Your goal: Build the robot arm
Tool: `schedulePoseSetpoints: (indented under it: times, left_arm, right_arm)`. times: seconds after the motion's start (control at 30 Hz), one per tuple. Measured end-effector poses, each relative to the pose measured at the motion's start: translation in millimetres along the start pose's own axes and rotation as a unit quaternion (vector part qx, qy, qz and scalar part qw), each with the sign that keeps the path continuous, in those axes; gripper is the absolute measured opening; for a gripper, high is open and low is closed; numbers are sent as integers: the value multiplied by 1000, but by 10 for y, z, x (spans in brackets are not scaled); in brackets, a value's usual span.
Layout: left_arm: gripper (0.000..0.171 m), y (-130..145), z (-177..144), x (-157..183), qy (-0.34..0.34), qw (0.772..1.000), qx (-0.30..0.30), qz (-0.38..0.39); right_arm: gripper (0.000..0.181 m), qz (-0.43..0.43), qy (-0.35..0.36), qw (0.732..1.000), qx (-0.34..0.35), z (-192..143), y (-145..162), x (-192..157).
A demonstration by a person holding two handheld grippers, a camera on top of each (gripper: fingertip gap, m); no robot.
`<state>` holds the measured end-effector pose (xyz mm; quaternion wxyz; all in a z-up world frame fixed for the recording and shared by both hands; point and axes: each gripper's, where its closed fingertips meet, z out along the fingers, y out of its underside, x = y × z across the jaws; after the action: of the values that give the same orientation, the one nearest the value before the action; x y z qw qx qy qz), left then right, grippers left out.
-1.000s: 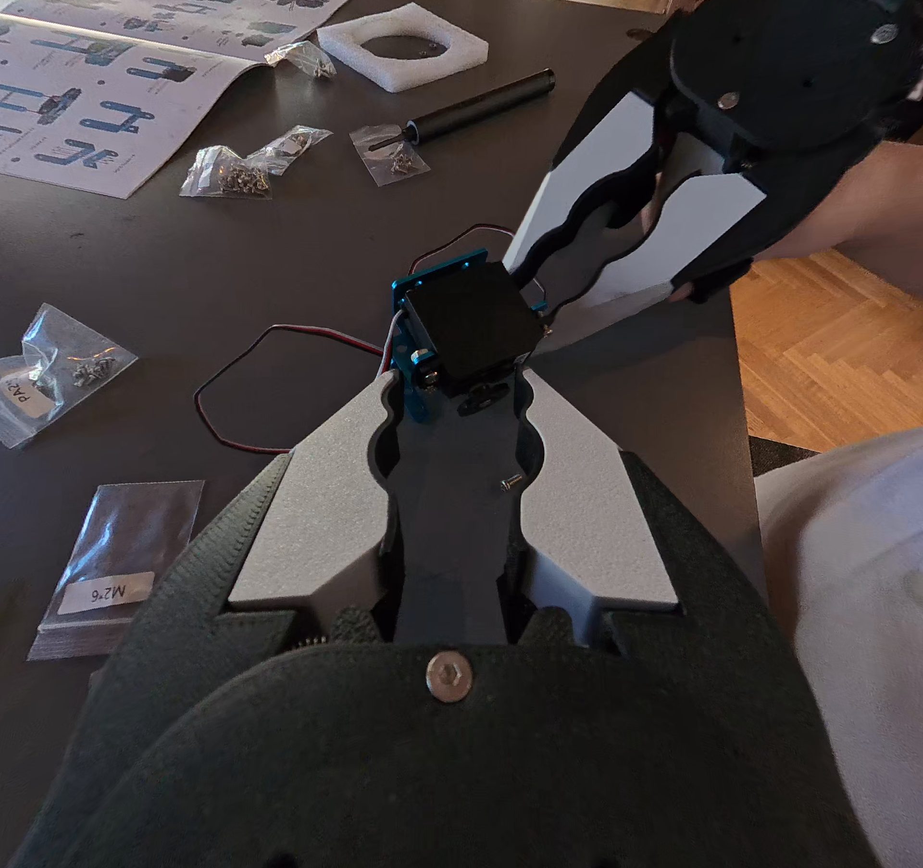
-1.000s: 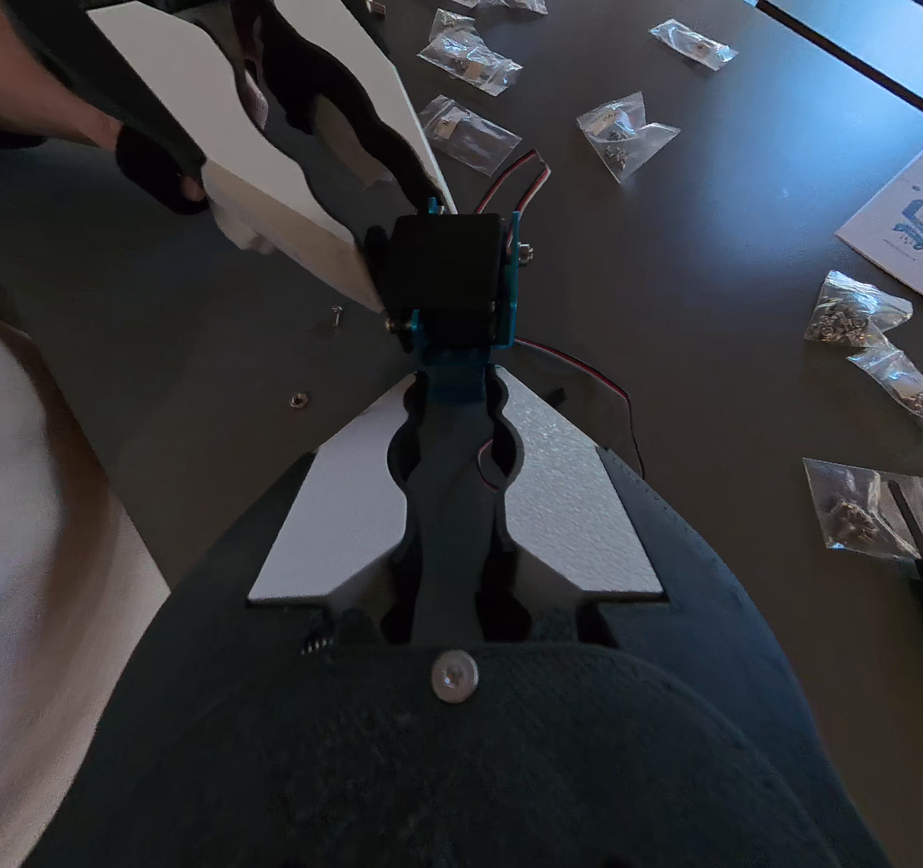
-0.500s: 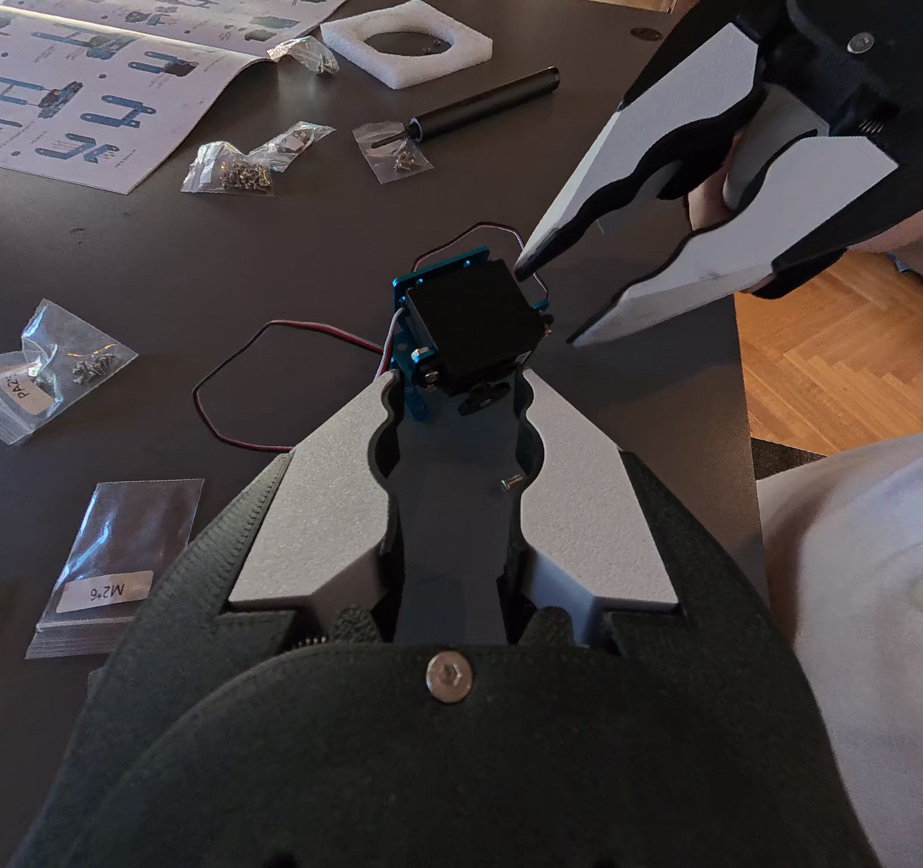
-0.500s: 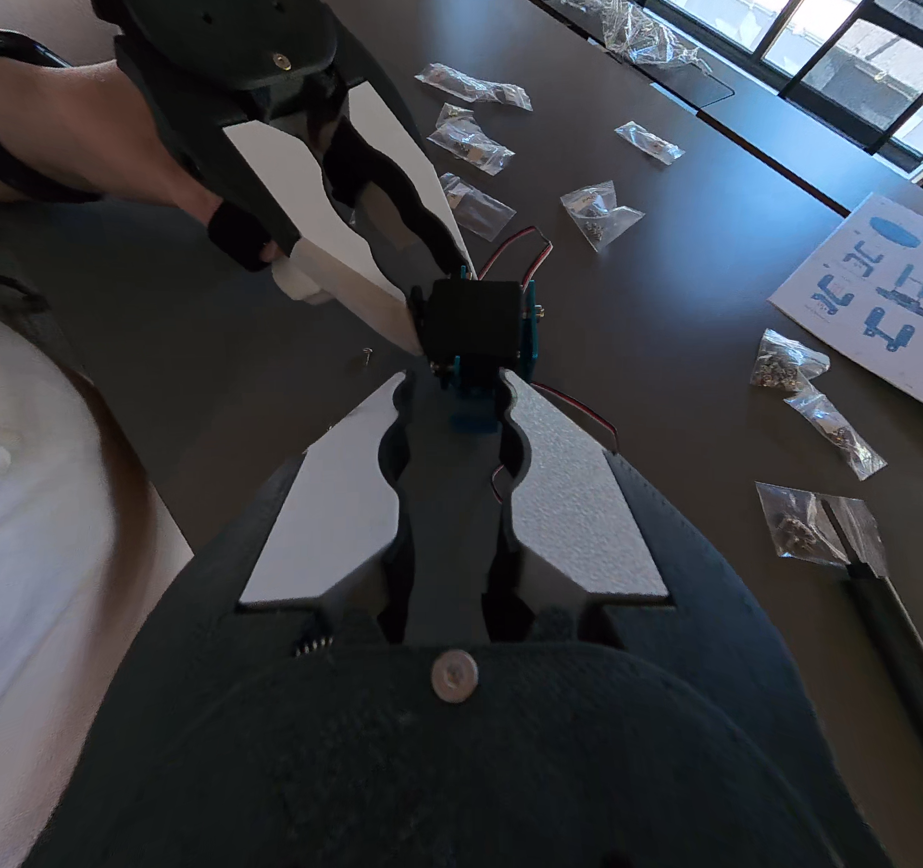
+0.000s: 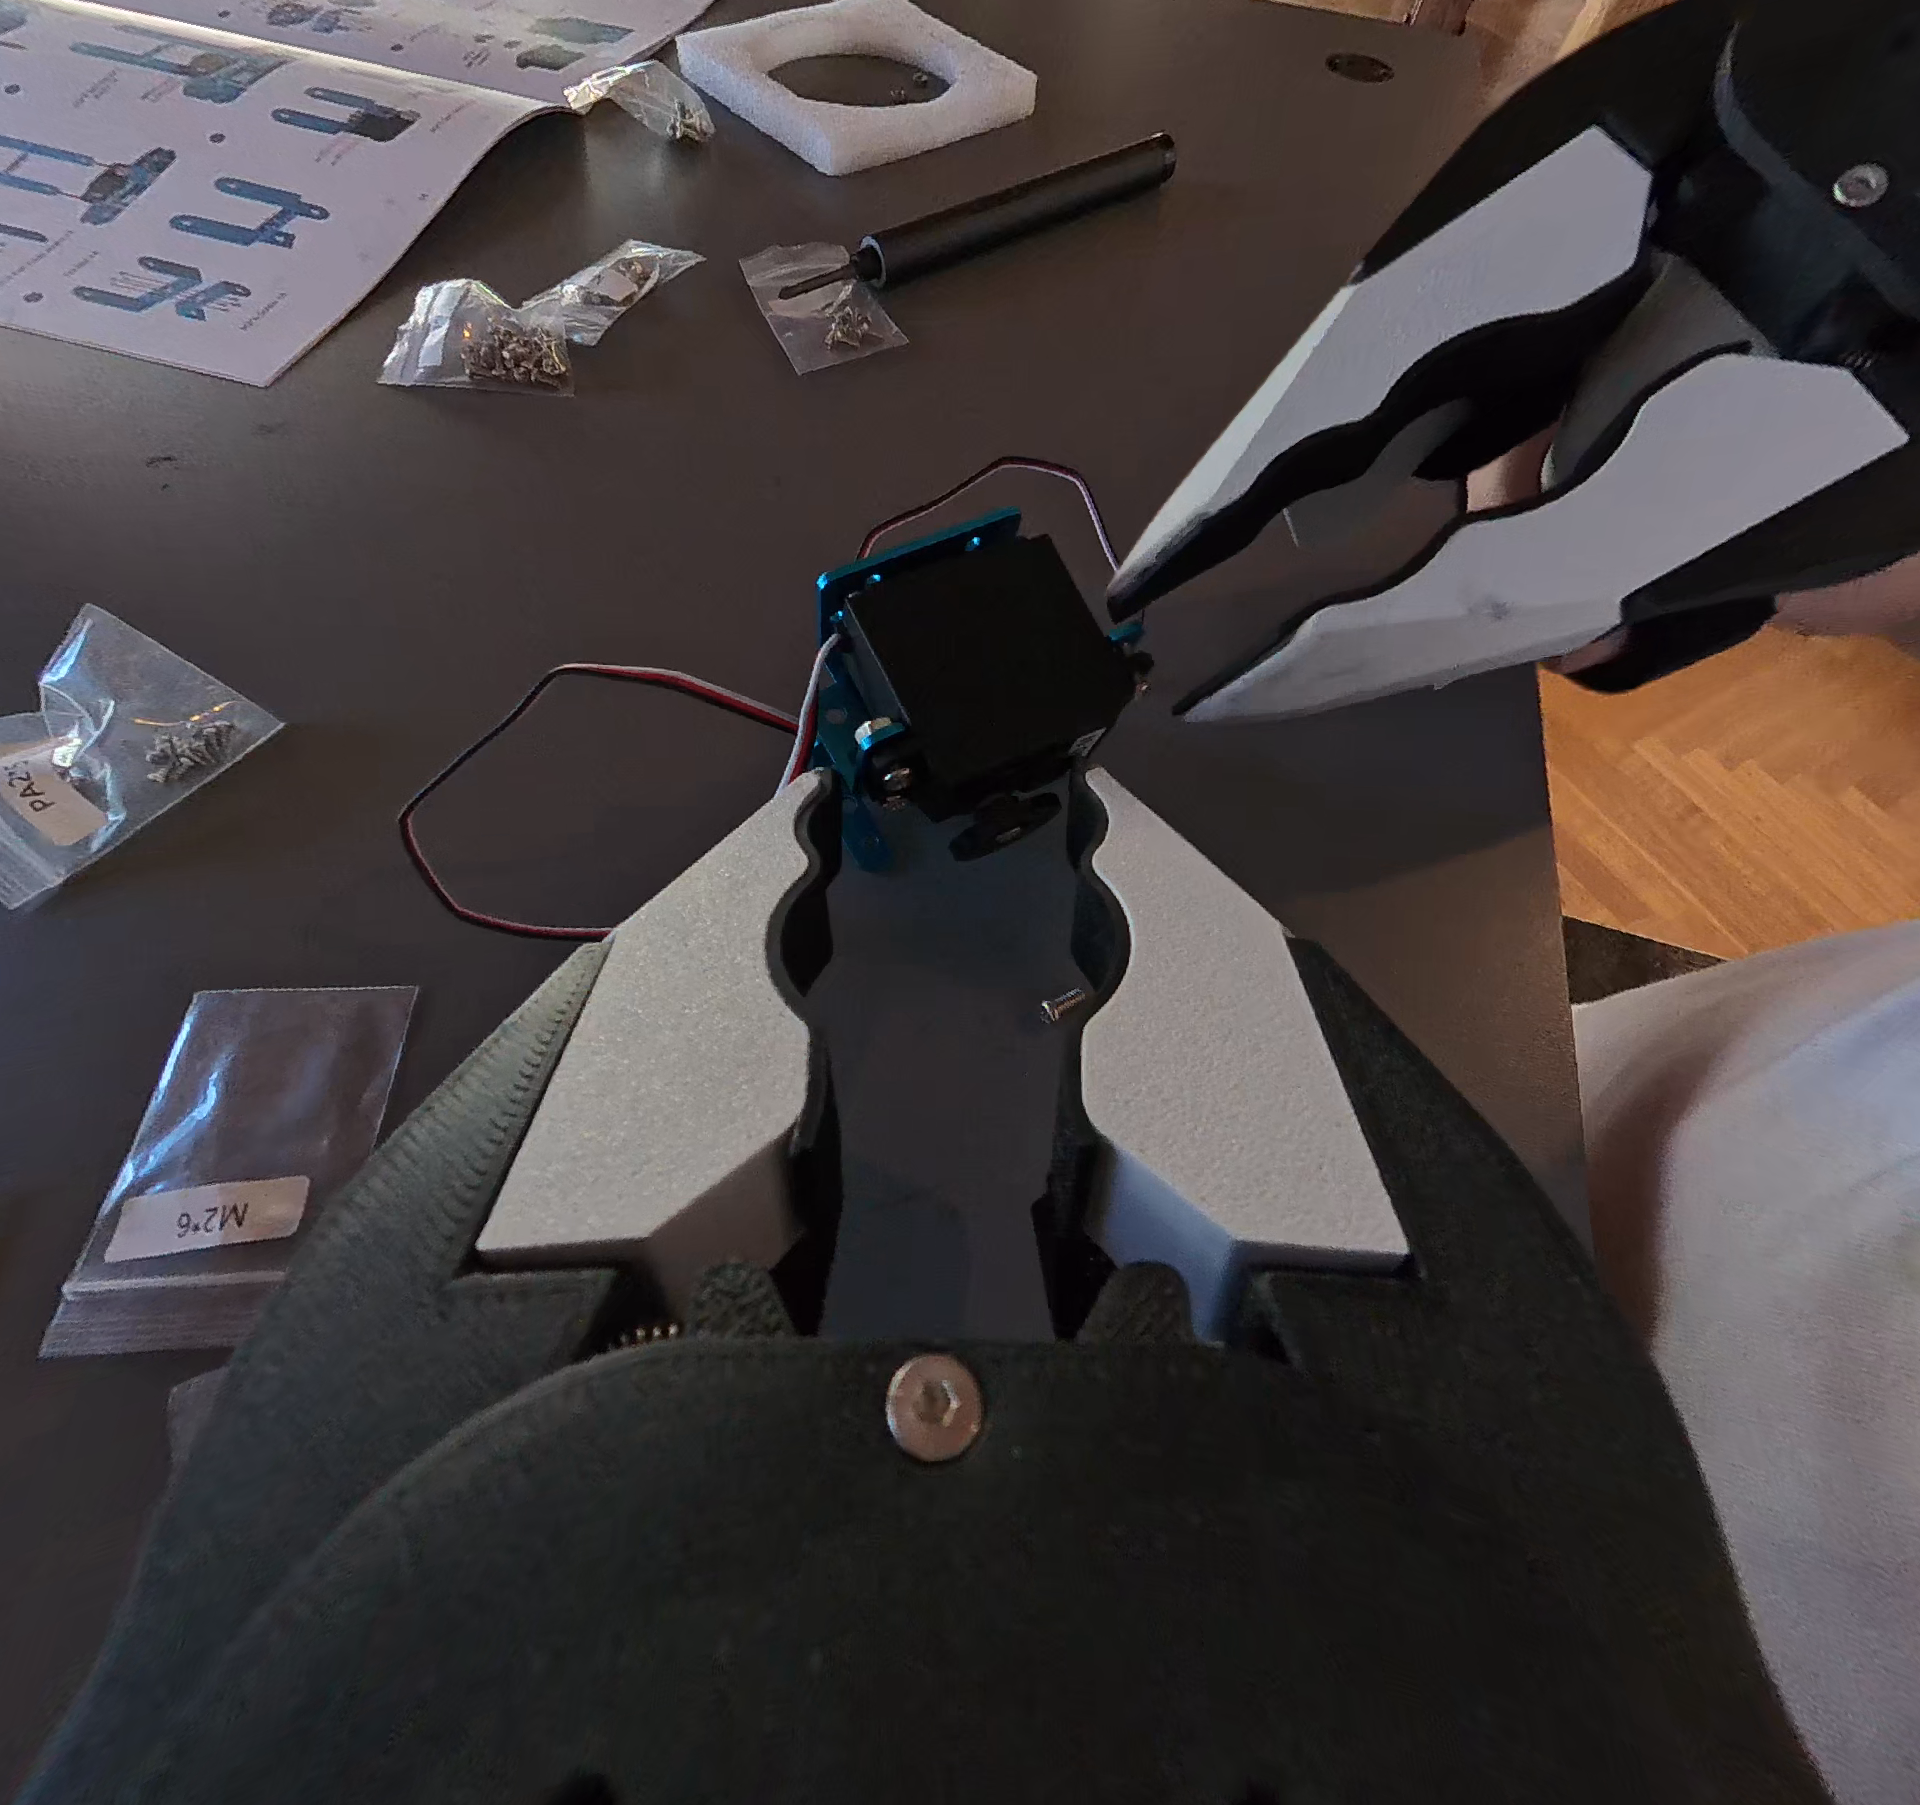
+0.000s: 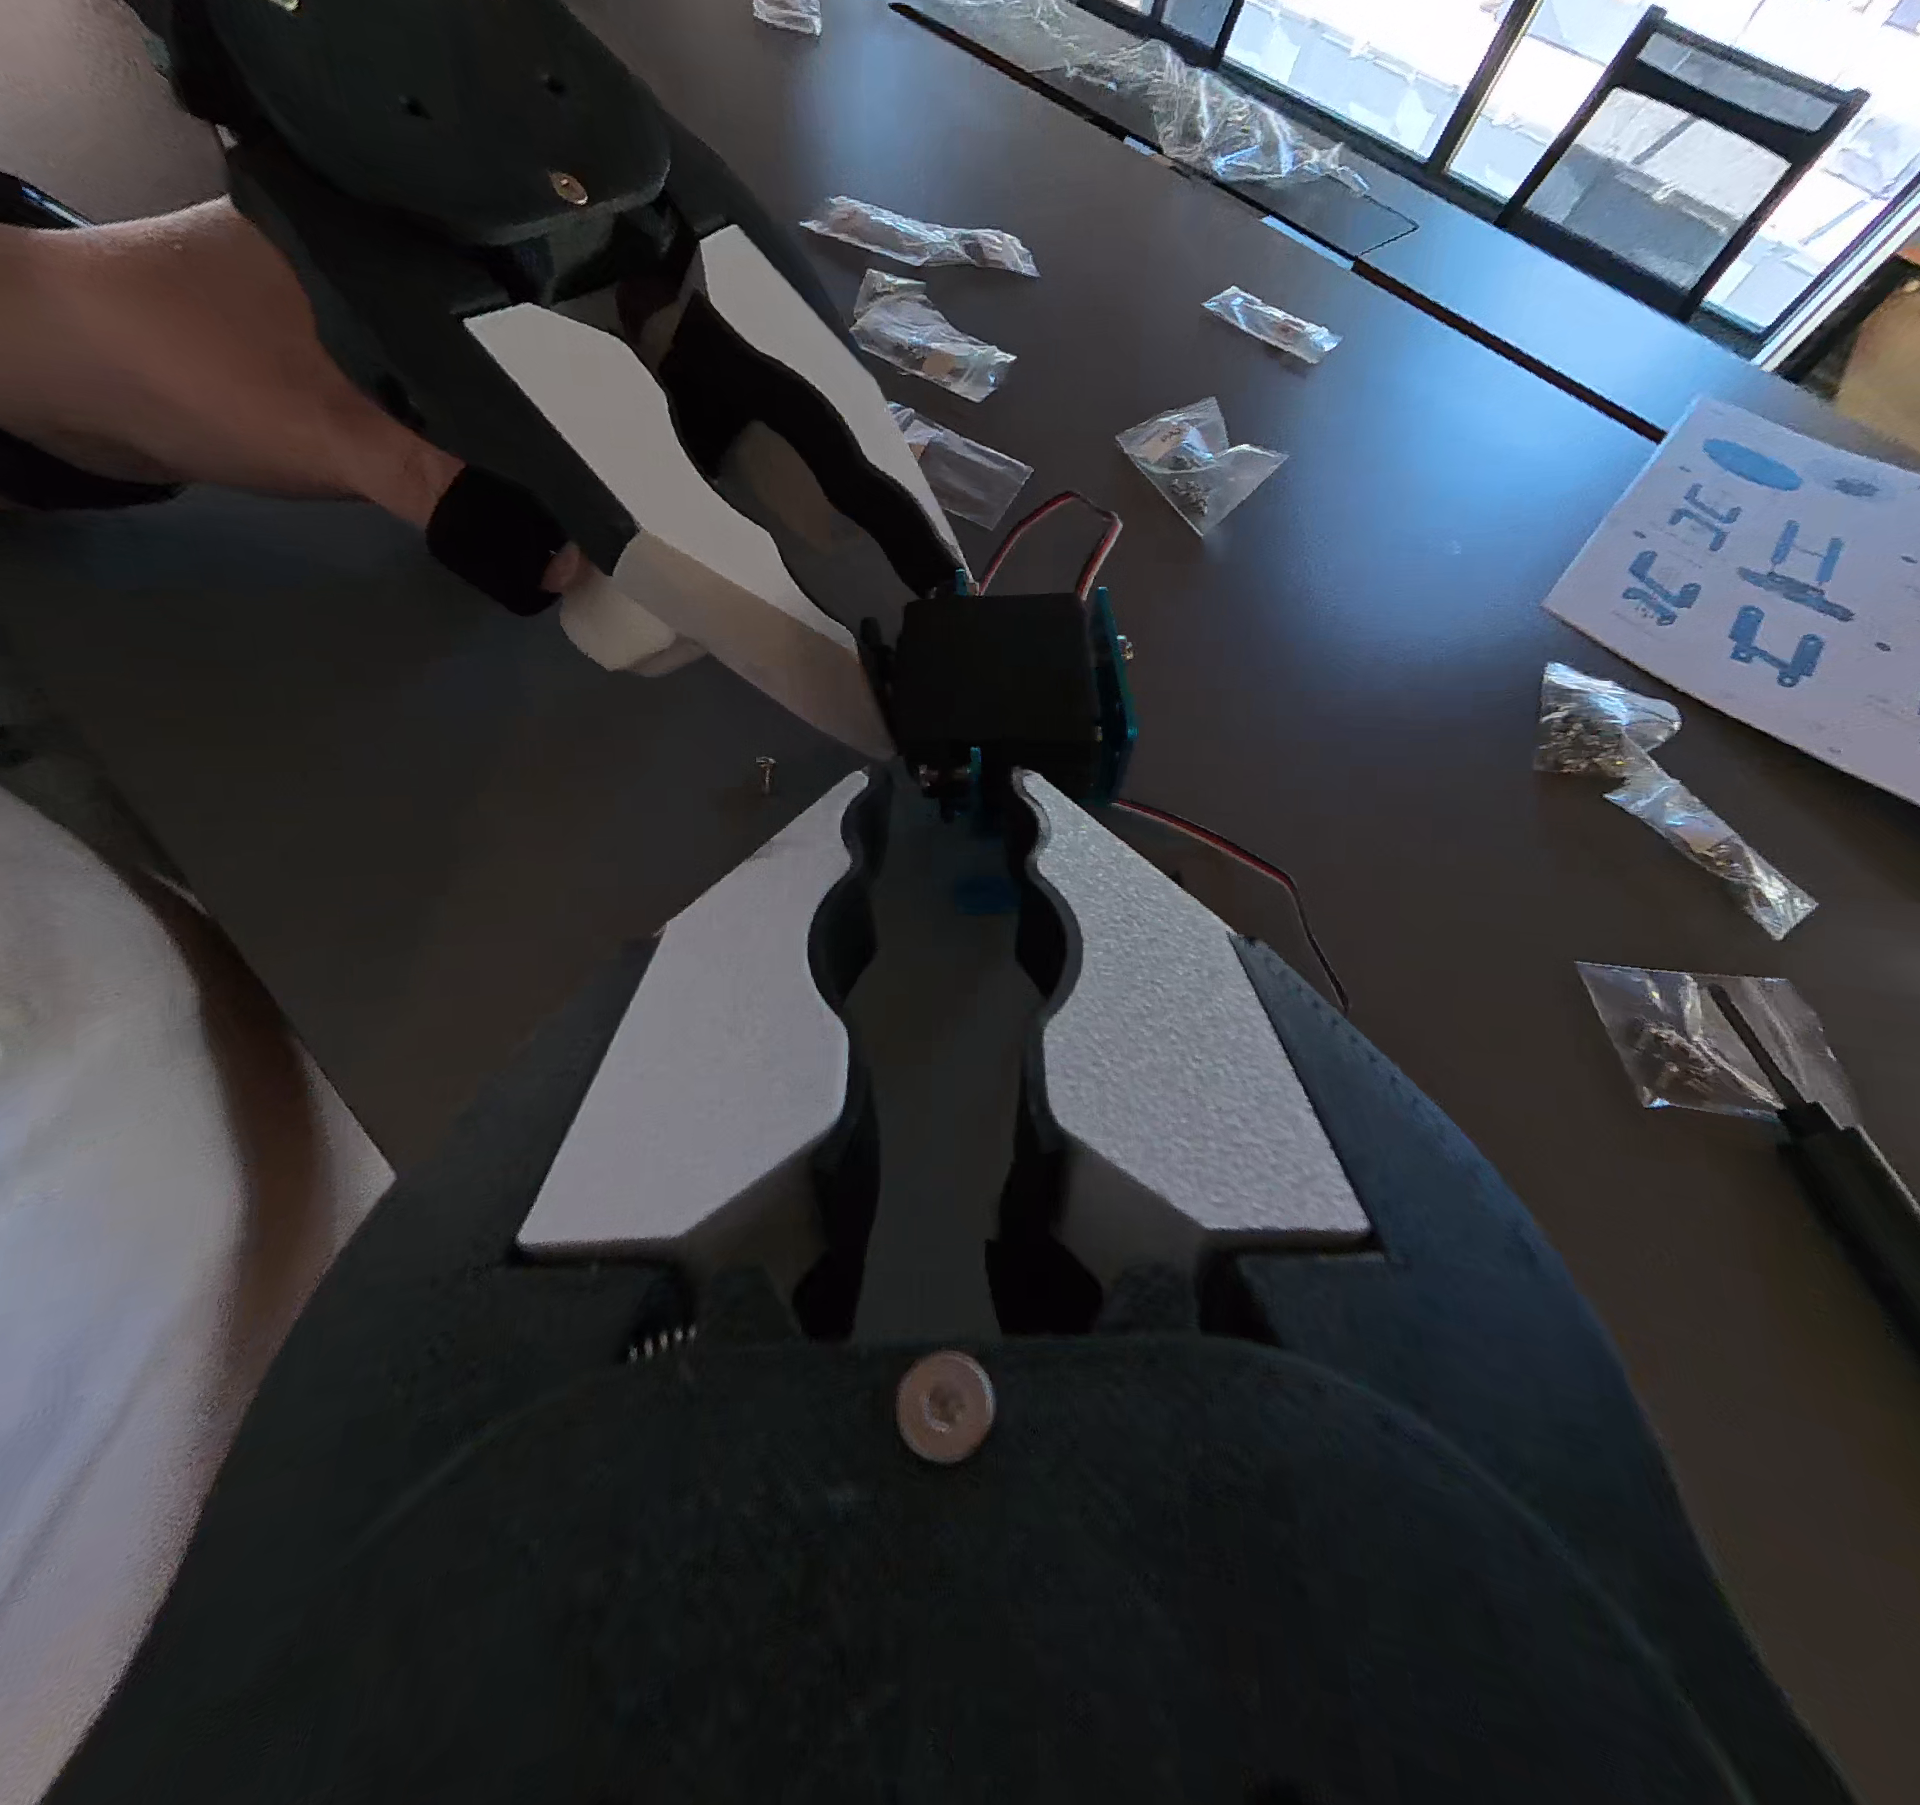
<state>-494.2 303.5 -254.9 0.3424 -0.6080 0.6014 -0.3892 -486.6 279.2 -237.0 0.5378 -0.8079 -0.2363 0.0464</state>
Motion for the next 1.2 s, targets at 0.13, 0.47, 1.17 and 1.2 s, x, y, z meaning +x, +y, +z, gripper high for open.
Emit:
schedulePoseSetpoints:
  times: [0.13,0.47,1.17,1.2]
  left_arm:
    - [44,-2,7,-2,0,1000,0,-3]
    - [43,-2,11,-6,-2,1000,-1,-4]
    - [36,112,-13,14,-37,998,-30,29]
    - [34,121,-19,7,-39,998,-32,25]
  right_arm:
    - [14,-23,33,999,1,39,22,24]
    - [12,-14,40,999,8,28,-9,39]
    - [10,-11,6,1000,-19,21,50,79]
    - [10,-13,9,1000,-18,20,50,85]
